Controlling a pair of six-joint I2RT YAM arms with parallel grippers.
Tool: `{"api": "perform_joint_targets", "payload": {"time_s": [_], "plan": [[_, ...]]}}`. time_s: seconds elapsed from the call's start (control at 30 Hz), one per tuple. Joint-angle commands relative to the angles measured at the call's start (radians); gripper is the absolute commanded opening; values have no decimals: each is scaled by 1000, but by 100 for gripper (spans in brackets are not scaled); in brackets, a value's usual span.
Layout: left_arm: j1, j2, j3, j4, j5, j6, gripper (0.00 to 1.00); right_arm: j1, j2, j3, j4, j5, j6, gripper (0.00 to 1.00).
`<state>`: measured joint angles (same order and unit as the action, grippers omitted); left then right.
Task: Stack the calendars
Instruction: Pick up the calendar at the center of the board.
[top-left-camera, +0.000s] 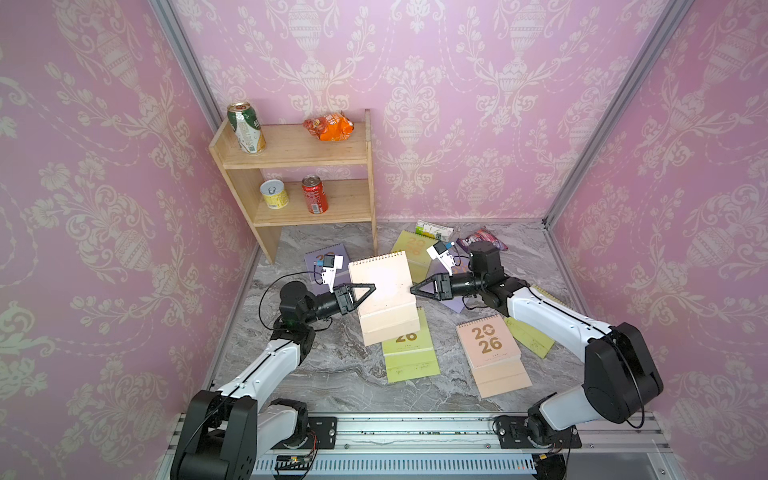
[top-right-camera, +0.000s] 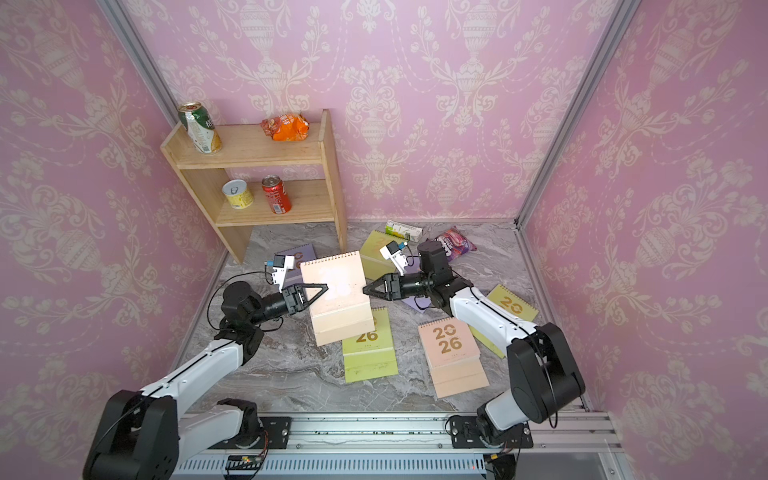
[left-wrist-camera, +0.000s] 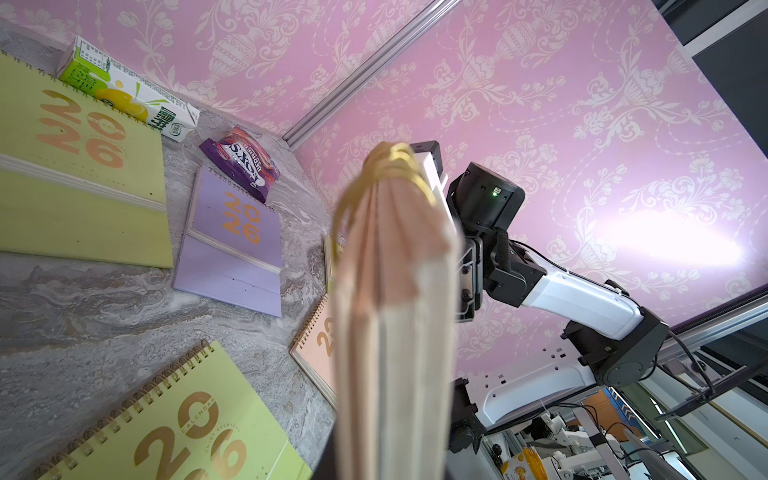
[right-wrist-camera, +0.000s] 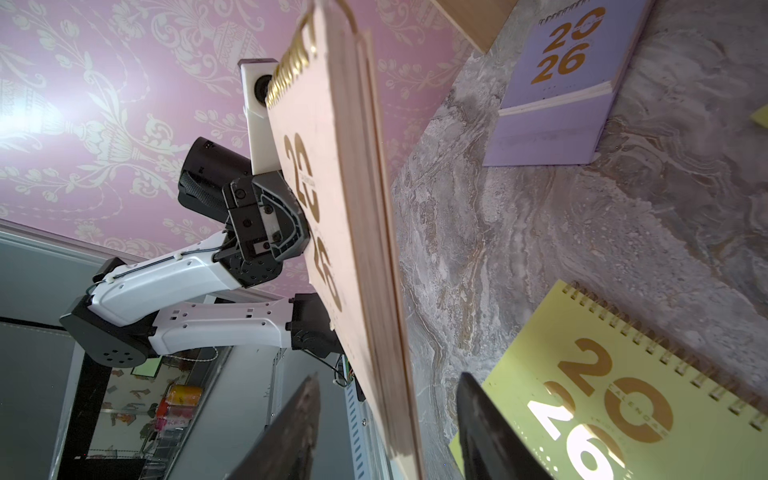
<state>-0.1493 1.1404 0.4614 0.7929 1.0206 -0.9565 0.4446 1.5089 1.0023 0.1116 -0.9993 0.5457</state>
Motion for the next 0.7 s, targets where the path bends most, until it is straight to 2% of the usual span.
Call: {"api": "perform_joint_targets", "payload": {"time_s": [0.0, 0.47, 0.57, 0.67], "plan": [[-9, 1, 5, 70, 40, -23, 0, 24, 30, 21, 25, -20, -10, 54], [-11, 23, 3, 136, 65, -65, 0, 60, 91, 78, 76, -20, 20, 49], [-13, 32, 2, 147, 68, -74, 0, 69, 101, 91, 76, -21, 22, 41], [-15, 39, 2, 154, 70, -78, 0, 81, 110, 102, 76, -21, 23, 25]]}}
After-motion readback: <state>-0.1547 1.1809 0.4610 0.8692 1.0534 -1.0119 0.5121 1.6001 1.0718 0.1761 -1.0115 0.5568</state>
